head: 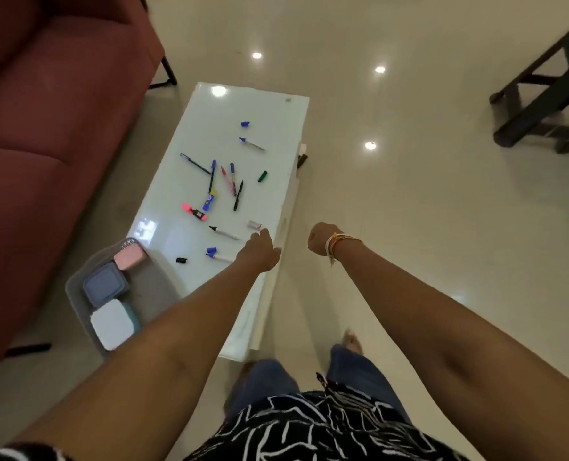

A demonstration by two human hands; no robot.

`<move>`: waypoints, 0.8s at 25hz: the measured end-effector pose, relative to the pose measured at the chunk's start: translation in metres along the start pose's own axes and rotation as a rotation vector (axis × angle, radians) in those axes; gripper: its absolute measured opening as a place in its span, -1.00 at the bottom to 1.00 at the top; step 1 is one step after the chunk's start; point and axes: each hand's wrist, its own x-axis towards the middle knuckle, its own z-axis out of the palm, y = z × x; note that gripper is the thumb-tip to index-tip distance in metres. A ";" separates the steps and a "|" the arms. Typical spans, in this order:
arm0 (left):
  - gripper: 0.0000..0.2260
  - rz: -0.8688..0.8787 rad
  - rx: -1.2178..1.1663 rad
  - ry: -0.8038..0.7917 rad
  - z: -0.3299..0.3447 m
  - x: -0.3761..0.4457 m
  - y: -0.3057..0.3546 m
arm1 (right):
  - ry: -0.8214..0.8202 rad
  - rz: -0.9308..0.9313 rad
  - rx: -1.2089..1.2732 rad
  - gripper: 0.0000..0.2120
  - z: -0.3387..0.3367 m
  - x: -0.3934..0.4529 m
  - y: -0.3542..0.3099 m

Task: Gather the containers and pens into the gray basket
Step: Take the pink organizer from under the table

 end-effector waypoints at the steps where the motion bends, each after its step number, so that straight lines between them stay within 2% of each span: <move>1: -0.45 -0.037 -0.043 0.011 0.003 -0.002 0.016 | -0.017 -0.040 -0.028 -0.74 -0.014 0.002 0.010; 6: -0.48 -0.167 -0.121 0.033 0.020 -0.004 0.066 | 0.016 -0.209 -0.049 -0.70 -0.077 0.023 0.039; 10: -0.48 -0.270 -0.151 0.060 0.023 0.013 0.082 | -0.047 -0.270 -0.131 -0.70 -0.111 0.053 0.044; 13: -0.47 -0.343 -0.201 0.068 0.015 0.042 0.091 | -0.121 -0.300 -0.175 -0.69 -0.133 0.090 0.040; 20: -0.50 -0.408 -0.309 0.126 -0.033 0.124 0.134 | -0.148 -0.352 -0.215 -0.71 -0.209 0.175 0.029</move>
